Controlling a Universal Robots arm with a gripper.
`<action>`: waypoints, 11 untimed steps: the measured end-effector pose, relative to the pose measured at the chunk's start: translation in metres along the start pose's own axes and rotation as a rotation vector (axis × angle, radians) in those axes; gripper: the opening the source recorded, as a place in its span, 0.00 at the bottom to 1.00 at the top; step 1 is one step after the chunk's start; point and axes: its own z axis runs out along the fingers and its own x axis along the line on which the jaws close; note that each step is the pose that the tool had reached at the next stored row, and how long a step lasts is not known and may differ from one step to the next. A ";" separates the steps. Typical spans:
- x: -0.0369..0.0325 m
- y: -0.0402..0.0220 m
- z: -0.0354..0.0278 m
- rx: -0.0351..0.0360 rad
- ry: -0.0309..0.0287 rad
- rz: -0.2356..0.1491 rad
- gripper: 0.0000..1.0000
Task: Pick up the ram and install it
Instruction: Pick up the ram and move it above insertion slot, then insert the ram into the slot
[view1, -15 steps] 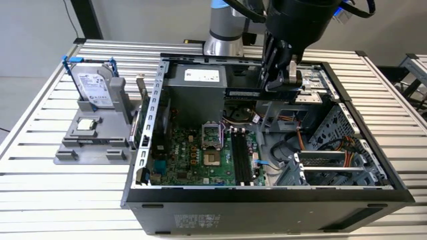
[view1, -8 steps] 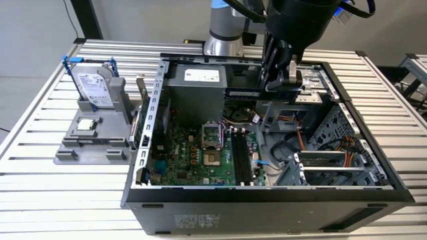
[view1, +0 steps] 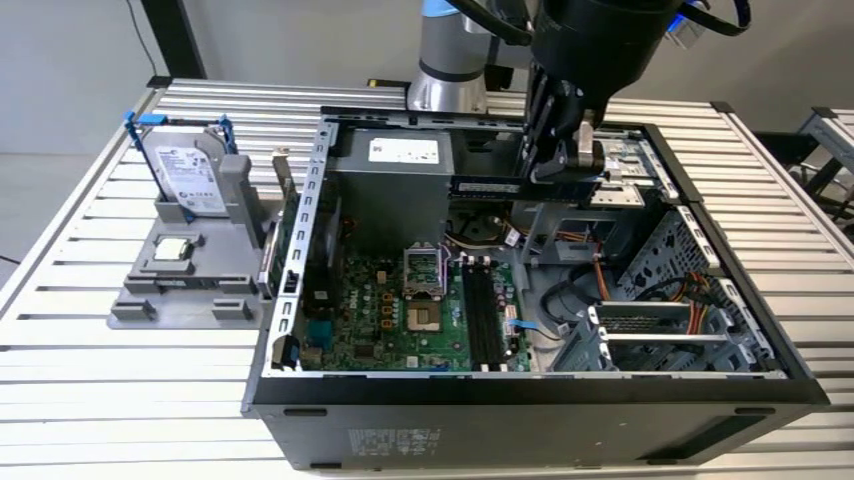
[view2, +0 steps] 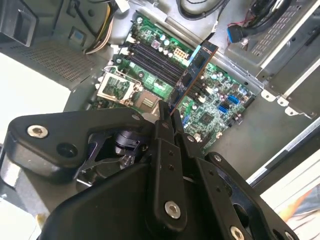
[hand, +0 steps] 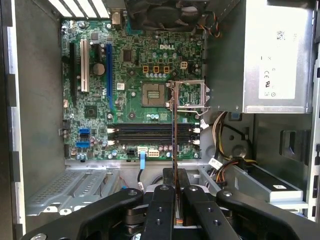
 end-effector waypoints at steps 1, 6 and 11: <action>0.0000 0.0000 0.0000 0.0003 -0.0002 0.004 0.00; 0.0000 0.0000 0.0001 0.0045 -0.0017 0.067 0.00; 0.0000 0.0000 0.0001 0.0103 -0.0037 0.156 0.00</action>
